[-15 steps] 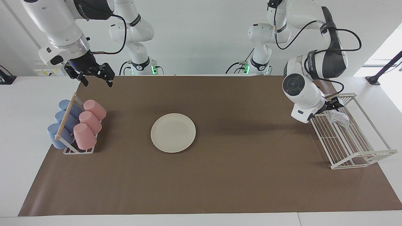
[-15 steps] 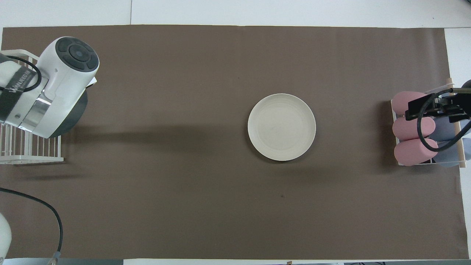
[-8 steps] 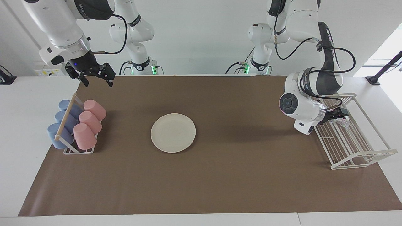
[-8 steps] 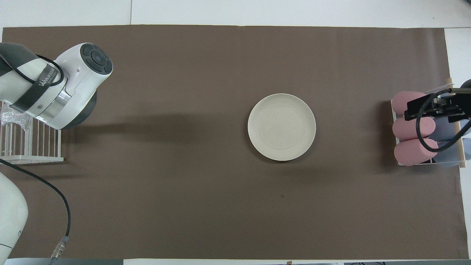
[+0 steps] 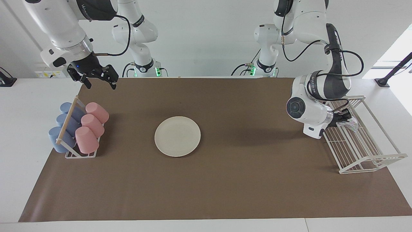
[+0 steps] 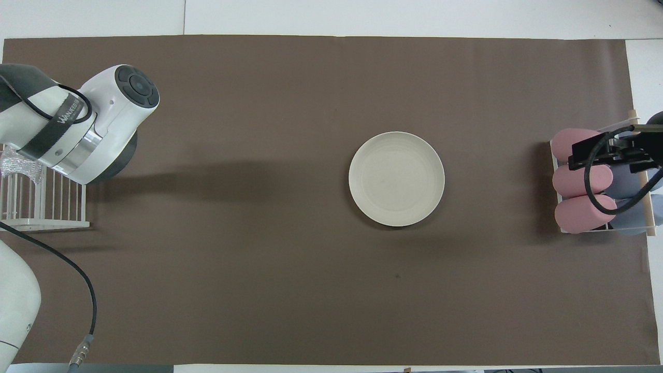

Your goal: Wipe plate with sponge

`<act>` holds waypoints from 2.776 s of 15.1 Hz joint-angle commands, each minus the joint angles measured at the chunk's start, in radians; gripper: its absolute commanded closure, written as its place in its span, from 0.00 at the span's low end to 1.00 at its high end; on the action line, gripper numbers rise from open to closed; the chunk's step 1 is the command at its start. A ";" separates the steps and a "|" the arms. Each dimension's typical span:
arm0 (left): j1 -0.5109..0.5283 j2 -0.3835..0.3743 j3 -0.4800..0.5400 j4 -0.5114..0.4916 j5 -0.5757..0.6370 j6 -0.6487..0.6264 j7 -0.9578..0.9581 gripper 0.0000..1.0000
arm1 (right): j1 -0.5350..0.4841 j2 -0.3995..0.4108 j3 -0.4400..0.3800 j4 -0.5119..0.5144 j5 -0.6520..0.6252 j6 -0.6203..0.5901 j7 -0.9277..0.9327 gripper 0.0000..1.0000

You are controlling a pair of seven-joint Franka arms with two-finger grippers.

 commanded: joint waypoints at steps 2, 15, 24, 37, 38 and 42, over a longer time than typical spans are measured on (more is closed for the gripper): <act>0.010 -0.021 -0.003 -0.025 0.014 0.007 -0.027 1.00 | -0.007 -0.019 0.009 -0.023 0.014 0.016 -0.026 0.00; 0.004 -0.024 -0.001 0.315 -0.624 -0.190 -0.030 1.00 | 0.025 -0.018 0.014 -0.012 0.013 0.002 0.265 0.00; 0.148 -0.156 0.010 0.235 -1.490 -0.158 -0.037 1.00 | 0.180 -0.037 0.046 -0.010 0.064 -0.019 0.936 0.00; 0.131 -0.498 0.003 -0.437 -2.207 -0.046 0.621 1.00 | 0.411 -0.071 0.103 -0.035 0.071 -0.021 1.614 0.00; 0.123 -0.526 0.005 -0.482 -2.245 -0.045 0.666 1.00 | 0.413 -0.071 0.103 -0.033 0.079 -0.025 1.620 0.00; 0.093 -0.627 0.003 -0.652 -2.402 -0.014 0.786 1.00 | 0.408 -0.070 0.105 -0.035 0.091 -0.019 1.613 0.00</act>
